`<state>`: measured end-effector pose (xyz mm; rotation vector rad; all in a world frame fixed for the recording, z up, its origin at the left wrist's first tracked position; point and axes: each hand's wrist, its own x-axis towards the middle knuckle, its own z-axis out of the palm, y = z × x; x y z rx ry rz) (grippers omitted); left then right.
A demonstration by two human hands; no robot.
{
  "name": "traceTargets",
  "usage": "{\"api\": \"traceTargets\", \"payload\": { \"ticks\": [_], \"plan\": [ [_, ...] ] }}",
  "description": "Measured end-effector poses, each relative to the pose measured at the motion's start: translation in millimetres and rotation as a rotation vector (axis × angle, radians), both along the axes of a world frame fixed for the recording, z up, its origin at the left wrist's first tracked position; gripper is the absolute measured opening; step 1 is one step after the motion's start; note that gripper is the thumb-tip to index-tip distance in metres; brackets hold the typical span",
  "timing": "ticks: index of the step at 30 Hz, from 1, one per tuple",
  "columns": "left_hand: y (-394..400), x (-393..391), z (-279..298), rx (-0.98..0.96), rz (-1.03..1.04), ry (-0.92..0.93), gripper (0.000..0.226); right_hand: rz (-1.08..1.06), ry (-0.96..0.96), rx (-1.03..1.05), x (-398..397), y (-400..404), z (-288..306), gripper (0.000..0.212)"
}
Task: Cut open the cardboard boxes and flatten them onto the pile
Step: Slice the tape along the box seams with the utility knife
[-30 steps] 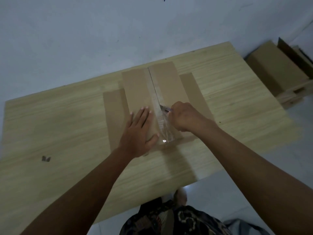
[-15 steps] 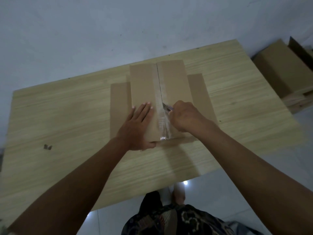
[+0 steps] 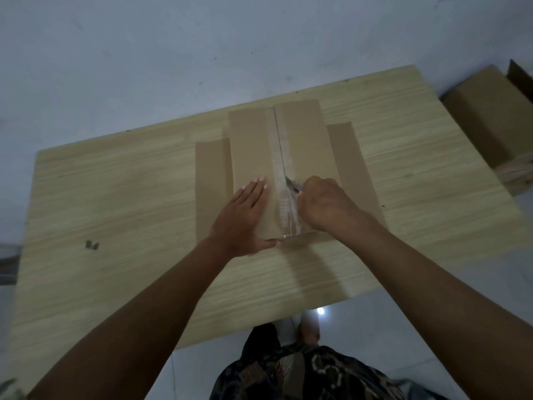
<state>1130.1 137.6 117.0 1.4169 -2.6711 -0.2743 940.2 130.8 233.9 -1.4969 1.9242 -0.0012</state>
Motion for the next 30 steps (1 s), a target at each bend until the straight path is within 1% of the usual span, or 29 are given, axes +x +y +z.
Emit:
{"api": "traceTargets", "payload": {
  "ticks": [4,9,14,18,28,30],
  "plan": [
    [2.6,-1.2,1.5,-0.023,0.009,0.029,0.122,-0.007,-0.010,-0.003,5.0,3.0,1.0,0.032],
    [7.1,-4.1,1.8,-0.003,0.025,0.017,0.122,0.016,0.028,0.015,0.7,9.1,5.8,0.030],
    [4.4,-5.1,-2.6,0.006,0.044,0.036,0.125,-0.006,-0.024,0.030,1.4,12.6,4.2,0.032],
    [7.9,-5.5,-3.4,0.009,0.040,0.040,0.126,0.014,0.009,0.039,-3.9,20.3,8.2,0.032],
    [8.5,-11.1,3.1,0.042,0.091,-0.024,0.128,-0.001,-0.012,0.082,-13.5,28.2,9.9,0.026],
    [7.4,-12.2,3.7,0.045,0.098,-0.037,0.128,-0.010,-0.031,0.082,-15.2,32.4,9.1,0.028]
  ]
}}
